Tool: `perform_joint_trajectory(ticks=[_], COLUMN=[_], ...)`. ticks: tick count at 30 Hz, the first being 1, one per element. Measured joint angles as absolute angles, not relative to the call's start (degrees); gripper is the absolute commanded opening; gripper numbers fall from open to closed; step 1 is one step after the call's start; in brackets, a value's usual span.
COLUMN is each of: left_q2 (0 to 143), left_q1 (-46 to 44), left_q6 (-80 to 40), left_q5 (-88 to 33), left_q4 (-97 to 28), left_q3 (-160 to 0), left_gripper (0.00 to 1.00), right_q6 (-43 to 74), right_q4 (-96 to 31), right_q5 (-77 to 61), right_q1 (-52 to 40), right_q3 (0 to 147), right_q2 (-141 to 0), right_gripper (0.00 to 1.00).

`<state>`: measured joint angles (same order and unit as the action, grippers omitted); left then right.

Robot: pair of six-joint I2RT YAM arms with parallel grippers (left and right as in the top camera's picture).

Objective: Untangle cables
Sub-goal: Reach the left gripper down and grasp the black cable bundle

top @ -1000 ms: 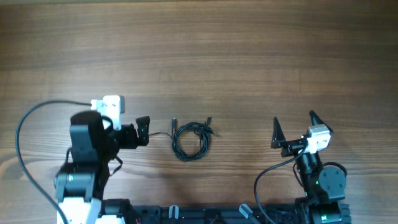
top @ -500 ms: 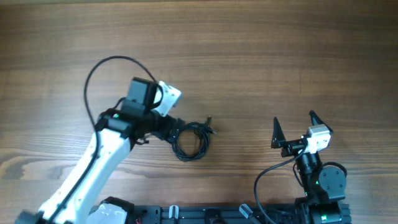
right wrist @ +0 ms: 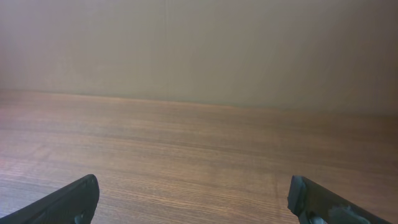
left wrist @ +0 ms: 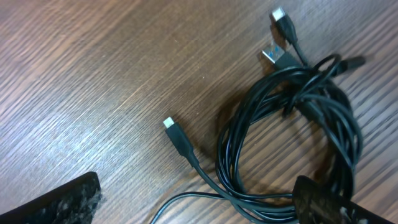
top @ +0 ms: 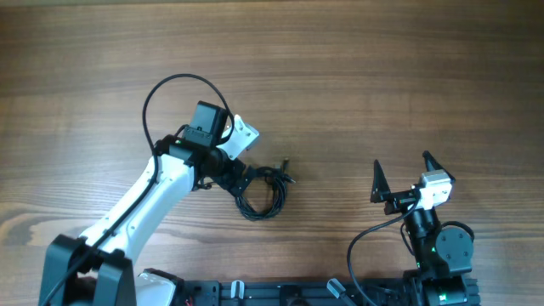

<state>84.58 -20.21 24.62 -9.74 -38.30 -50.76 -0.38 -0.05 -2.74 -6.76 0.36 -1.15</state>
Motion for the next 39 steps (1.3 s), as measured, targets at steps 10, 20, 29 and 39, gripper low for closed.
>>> perform_joint_trajectory(ticks=[10,20,29,39], left_q2=[87.5,92.7,96.9,98.8], left_q1=[-26.0,-26.0,-26.0,-26.0], left_q6=[41.5,52.3,52.9,53.1], left_q5=[-9.8,-10.2,-11.6,-14.6], left_q4=[-33.0,-31.6,-30.2,-29.4], left_q3=[-50.8,-50.8,-50.8,-50.8], left_gripper=[1.0,0.99,0.96,0.91], right_q6=[-0.4,-0.4,-0.4,-0.4], right_q4=[-0.1,-0.1,-0.1,-0.1], right_q5=[-2.7,-2.7,-2.7,-2.7], right_q1=[-6.8,-6.8,-6.8,-6.8], right_q3=[0.4,0.4,0.4,0.4], right_q2=[-1.1,-1.1,-1.1,-1.1], right_gripper=[1.0,1.0,1.0,1.0])
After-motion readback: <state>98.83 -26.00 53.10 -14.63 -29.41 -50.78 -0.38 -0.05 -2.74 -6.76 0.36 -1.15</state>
